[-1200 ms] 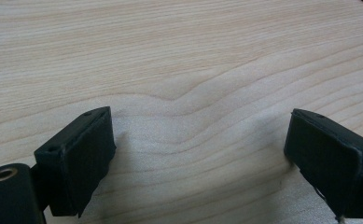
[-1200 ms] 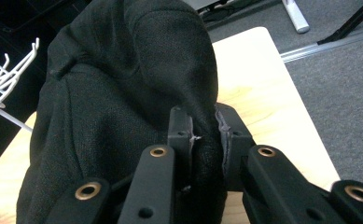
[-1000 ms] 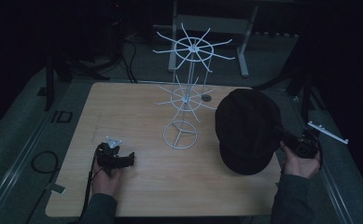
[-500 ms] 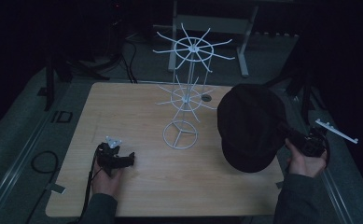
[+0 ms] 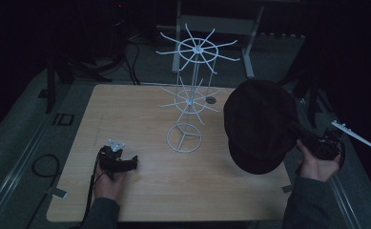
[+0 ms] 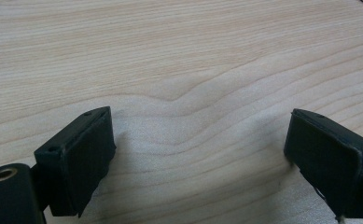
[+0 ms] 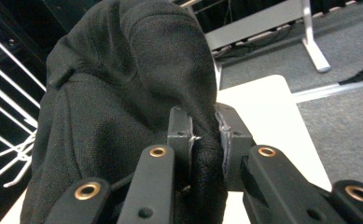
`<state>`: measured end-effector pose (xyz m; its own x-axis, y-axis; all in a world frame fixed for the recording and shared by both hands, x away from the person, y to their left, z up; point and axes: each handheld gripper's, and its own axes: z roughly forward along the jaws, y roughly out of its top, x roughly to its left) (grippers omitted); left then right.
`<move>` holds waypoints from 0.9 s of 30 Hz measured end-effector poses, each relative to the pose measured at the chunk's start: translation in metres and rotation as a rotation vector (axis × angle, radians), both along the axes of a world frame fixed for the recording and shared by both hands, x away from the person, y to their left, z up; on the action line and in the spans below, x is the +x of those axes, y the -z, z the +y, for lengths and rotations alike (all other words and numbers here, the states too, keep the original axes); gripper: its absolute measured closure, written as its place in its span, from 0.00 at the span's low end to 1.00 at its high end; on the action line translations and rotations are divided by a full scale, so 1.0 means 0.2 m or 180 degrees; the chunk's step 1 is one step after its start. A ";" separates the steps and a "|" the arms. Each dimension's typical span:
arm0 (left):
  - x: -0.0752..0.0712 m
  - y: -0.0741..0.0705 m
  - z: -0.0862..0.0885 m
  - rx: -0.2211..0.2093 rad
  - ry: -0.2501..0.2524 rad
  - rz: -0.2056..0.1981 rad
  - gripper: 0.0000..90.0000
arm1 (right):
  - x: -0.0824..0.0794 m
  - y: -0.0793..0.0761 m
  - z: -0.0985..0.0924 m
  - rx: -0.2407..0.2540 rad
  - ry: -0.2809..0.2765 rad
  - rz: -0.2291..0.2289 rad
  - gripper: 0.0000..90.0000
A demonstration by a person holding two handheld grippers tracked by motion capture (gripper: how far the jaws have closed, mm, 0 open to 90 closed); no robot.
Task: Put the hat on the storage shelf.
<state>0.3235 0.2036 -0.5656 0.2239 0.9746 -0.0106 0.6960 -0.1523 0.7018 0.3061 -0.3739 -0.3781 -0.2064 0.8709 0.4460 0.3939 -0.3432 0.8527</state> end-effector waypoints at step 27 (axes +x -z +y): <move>0.00 0.00 0.00 0.0003 0.0013 -0.0003 0.10 | 0.04 -0.04 0.01 0.0492 -0.0359 -0.0239 0.87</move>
<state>0.3238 0.2033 -0.5656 0.2278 0.9737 -0.0095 0.6947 -0.1556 0.7023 0.3139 -0.3713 -0.3698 -0.3364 0.7628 0.5523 0.3746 -0.4297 0.8216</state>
